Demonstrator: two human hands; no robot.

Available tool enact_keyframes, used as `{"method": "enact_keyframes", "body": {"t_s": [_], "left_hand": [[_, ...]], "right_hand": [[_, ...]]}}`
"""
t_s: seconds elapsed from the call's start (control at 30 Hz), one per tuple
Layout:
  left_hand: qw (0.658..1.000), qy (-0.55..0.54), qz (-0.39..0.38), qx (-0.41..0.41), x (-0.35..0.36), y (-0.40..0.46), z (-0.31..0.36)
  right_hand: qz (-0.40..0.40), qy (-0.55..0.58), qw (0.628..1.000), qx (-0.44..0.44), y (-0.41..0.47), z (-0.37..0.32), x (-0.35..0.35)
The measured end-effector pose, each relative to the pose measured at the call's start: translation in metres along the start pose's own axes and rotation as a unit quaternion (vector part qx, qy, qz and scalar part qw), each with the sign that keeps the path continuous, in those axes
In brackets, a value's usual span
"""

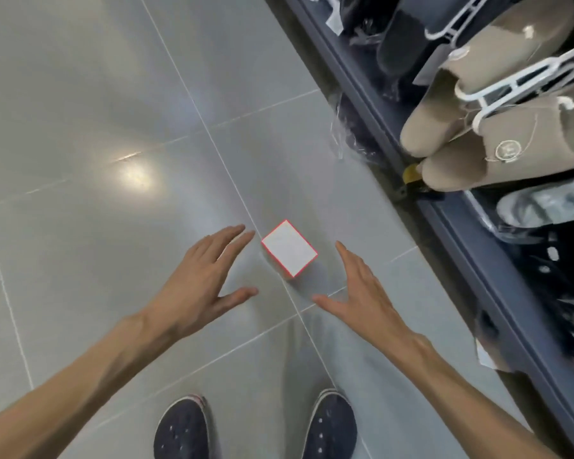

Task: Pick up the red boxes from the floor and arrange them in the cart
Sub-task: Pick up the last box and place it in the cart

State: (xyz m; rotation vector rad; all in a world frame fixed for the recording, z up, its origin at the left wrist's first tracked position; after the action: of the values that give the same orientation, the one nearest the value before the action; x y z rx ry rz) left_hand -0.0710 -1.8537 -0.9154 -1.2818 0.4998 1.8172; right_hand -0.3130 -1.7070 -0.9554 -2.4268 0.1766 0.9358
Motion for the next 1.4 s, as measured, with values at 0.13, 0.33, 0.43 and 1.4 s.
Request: {"method": "enact_keyframes", "body": {"t_s": [0.13,0.33,0.43,1.4], "left_hand": [[0.999,0.026,-0.004,0.026,0.051,0.023,-0.028],[0.994,0.077,0.019,0.08,0.086,0.054,-0.066],[0.99,0.096,0.029,0.097,0.092,0.066,-0.079],[0.998,-0.011,0.043,0.044,0.054,0.075,-0.072]], "right_hand": [[0.019,0.07,0.997,0.013,0.04,0.043,0.048],[0.057,0.149,0.987,0.0,0.08,0.091,0.1],[0.063,0.183,0.981,-0.014,0.093,0.101,0.121],[0.116,-0.034,0.966,-0.228,0.09,0.044,0.031]]}}
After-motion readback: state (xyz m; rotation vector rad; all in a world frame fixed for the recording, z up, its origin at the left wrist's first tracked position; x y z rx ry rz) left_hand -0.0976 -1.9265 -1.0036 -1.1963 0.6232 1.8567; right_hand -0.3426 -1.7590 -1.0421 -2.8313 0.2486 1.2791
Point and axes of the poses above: each hand's wrist, its own y-axis towards the middle knuckle, its own x-axis out of the palm, z = x × y, the point moved 5 cm from there along y, towards the middle knuckle, and after that the axes turned 7 degrees about y, right-handed, at the moved point
